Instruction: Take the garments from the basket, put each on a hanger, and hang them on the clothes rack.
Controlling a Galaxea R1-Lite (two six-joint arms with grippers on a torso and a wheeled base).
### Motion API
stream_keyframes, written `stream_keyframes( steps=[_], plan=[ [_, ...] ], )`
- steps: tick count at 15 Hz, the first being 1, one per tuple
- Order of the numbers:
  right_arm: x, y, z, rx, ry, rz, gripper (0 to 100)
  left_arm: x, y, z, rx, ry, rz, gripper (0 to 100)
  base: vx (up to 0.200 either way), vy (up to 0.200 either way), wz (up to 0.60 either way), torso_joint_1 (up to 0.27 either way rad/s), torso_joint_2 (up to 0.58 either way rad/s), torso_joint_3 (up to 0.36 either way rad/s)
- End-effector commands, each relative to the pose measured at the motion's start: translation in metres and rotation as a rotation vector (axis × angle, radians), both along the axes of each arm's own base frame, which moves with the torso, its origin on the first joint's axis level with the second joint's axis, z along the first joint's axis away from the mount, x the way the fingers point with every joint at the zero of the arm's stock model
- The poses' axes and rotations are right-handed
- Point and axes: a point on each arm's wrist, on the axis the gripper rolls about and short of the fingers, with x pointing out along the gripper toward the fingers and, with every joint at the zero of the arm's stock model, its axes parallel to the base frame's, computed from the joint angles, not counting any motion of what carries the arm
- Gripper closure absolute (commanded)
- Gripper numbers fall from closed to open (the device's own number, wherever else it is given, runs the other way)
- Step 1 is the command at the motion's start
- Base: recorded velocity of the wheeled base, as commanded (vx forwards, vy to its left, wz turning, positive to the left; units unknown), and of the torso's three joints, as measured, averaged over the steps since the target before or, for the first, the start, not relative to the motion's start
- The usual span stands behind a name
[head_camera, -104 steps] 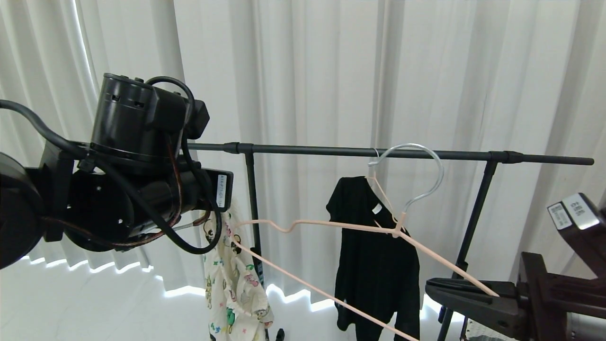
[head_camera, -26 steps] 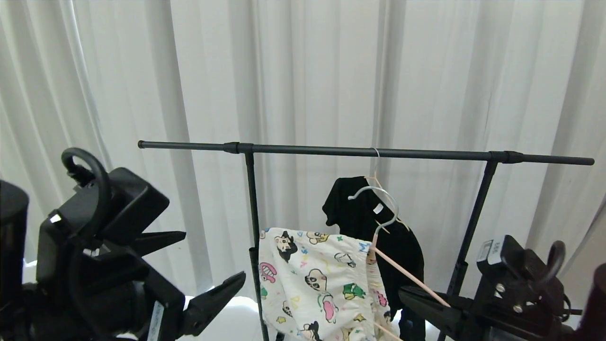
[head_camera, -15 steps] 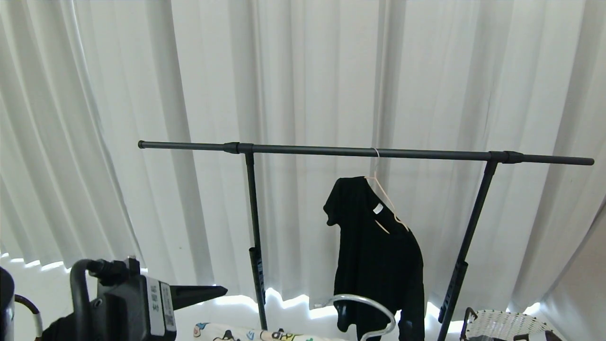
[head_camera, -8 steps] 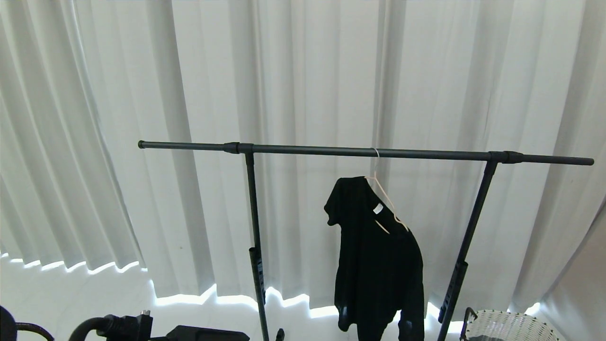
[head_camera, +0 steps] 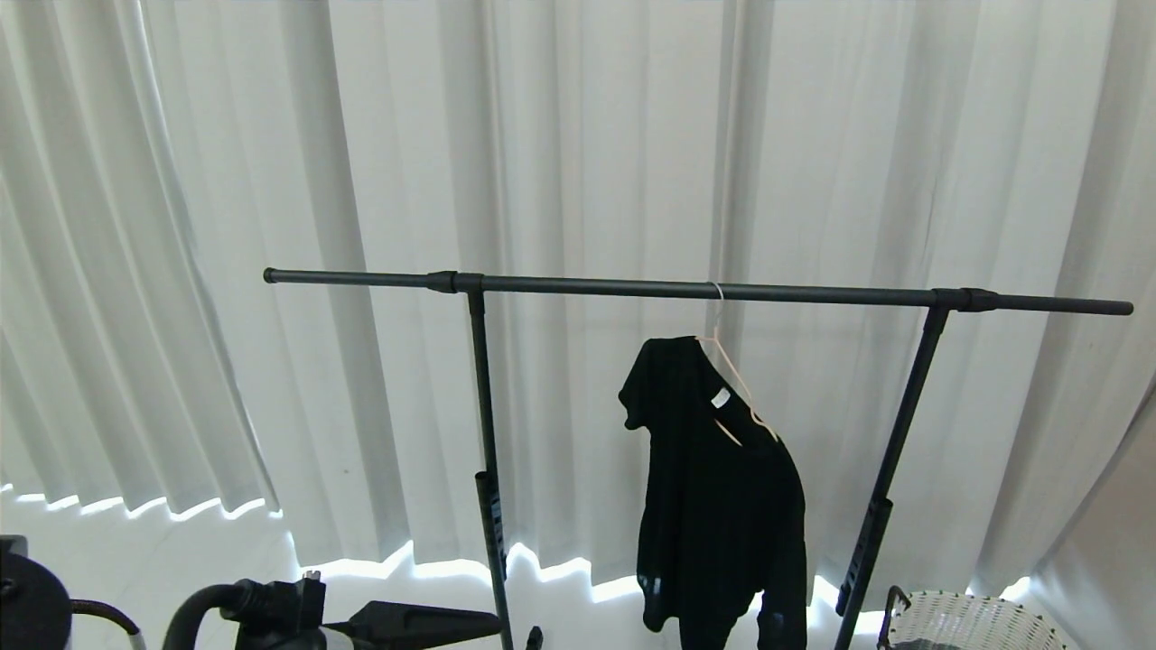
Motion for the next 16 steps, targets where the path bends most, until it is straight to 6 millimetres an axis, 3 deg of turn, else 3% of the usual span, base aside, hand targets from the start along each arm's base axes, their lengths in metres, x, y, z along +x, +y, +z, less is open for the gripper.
stream_keyframes(
  steps=[1,2,11,12,16],
  plan=[
    [0.0002,0.0017,0.0013,0.003,-0.003,0.001,100,0.0035,-0.0054,-0.0046,0.016,0.01,0.001,0,0.0,0.0,0.0,0.0,0.0,0.0],
    [0.0002,0.0016,0.0019,0.006,-0.004,0.001,100,0.0037,-0.0058,-0.0055,0.018,0.01,0.0,100,0.0,0.0,0.0,0.0,0.0,0.0],
    [0.0002,0.0002,0.0035,0.015,-0.007,0.0,100,0.0022,-0.0028,-0.013,0.043,0.018,0.003,100,0.0,0.0,0.0,0.0,0.0,0.0],
    [0.0,-0.0007,0.0033,0.015,-0.007,0.0,0,0.0025,-0.0026,-0.013,0.046,0.012,0.003,100,0.0,0.0,0.0,0.0,0.0,0.0],
    [0.0018,-0.0042,0.0005,0.006,-0.006,-0.018,0,0.0061,-0.0006,-0.0136,0.056,0.001,0.049,100,0.0,0.0,0.0,0.0,0.0,0.0]
  ],
)
